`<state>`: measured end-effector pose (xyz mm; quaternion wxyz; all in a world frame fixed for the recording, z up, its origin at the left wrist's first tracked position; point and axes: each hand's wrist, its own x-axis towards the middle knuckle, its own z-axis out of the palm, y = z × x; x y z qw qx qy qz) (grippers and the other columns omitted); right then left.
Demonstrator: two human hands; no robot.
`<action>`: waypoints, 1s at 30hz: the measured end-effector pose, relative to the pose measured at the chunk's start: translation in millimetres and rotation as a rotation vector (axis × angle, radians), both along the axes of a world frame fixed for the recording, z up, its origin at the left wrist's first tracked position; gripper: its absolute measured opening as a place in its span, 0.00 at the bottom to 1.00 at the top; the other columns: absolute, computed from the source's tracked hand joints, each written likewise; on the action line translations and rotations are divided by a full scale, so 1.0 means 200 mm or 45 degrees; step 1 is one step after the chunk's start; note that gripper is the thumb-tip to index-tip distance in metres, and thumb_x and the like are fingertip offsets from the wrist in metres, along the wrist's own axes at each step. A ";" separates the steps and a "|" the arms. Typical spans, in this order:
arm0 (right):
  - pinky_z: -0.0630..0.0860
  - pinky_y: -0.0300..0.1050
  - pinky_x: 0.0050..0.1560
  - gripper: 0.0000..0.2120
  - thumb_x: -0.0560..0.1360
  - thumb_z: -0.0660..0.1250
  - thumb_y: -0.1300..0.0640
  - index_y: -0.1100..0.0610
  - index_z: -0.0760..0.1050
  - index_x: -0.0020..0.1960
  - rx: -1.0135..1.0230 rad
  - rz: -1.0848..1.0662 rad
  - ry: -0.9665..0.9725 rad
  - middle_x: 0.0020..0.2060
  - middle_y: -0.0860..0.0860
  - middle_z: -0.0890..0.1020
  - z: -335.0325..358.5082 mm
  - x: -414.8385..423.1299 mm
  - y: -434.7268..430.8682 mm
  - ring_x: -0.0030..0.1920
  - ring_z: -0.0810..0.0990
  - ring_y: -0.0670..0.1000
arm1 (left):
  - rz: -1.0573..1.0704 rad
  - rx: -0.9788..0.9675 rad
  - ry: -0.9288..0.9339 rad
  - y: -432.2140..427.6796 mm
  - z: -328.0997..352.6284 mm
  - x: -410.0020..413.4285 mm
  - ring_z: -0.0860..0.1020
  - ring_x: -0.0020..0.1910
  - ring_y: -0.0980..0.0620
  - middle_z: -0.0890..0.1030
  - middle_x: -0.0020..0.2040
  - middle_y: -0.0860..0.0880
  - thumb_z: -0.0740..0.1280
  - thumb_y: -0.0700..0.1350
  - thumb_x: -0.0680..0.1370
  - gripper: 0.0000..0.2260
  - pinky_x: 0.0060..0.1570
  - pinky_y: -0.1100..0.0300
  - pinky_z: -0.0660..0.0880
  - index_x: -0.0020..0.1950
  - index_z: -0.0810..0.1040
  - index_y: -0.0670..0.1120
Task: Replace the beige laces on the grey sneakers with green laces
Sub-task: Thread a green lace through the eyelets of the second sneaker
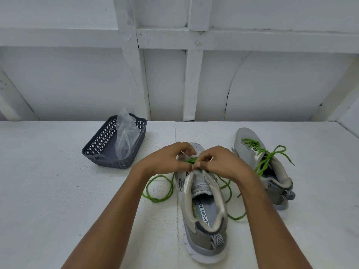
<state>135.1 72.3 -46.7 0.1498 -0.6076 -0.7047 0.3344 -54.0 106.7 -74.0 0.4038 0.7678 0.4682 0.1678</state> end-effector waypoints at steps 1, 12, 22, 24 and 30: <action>0.66 0.34 0.34 0.07 0.74 0.69 0.57 0.48 0.83 0.42 0.003 -0.002 -0.015 0.35 0.41 0.80 0.00 -0.01 0.00 0.37 0.75 0.40 | 0.003 -0.012 -0.009 0.00 0.00 0.00 0.76 0.55 0.60 0.78 0.59 0.56 0.71 0.53 0.65 0.22 0.50 0.62 0.73 0.59 0.77 0.57; 0.70 0.38 0.37 0.11 0.75 0.66 0.65 0.52 0.78 0.37 -0.023 -0.090 0.251 0.38 0.48 0.82 -0.04 -0.03 0.04 0.40 0.77 0.47 | 0.085 -0.086 -0.052 -0.01 0.00 -0.01 0.77 0.57 0.55 0.79 0.58 0.54 0.70 0.51 0.64 0.24 0.58 0.55 0.76 0.59 0.76 0.54; 0.56 0.36 0.23 0.11 0.78 0.67 0.51 0.56 0.77 0.41 -0.154 -0.269 0.529 0.23 0.45 0.68 0.02 0.21 0.05 0.23 0.59 0.44 | 0.118 -0.139 -0.061 -0.01 0.00 -0.03 0.75 0.59 0.56 0.77 0.60 0.55 0.70 0.50 0.63 0.27 0.59 0.57 0.76 0.62 0.75 0.54; 0.60 0.37 0.28 0.15 0.73 0.72 0.43 0.54 0.81 0.38 -0.185 0.019 -0.003 0.23 0.42 0.72 0.03 0.19 0.01 0.24 0.65 0.41 | 0.109 -0.141 -0.040 0.00 0.01 -0.02 0.75 0.60 0.57 0.76 0.61 0.56 0.70 0.50 0.63 0.27 0.58 0.56 0.76 0.62 0.74 0.55; 0.78 0.43 0.46 0.10 0.79 0.63 0.58 0.58 0.73 0.39 -0.125 -0.114 1.096 0.38 0.50 0.85 0.09 0.18 0.02 0.42 0.84 0.47 | 0.116 -0.150 -0.027 -0.01 0.02 -0.02 0.74 0.60 0.59 0.76 0.61 0.57 0.70 0.50 0.63 0.28 0.58 0.59 0.75 0.63 0.74 0.54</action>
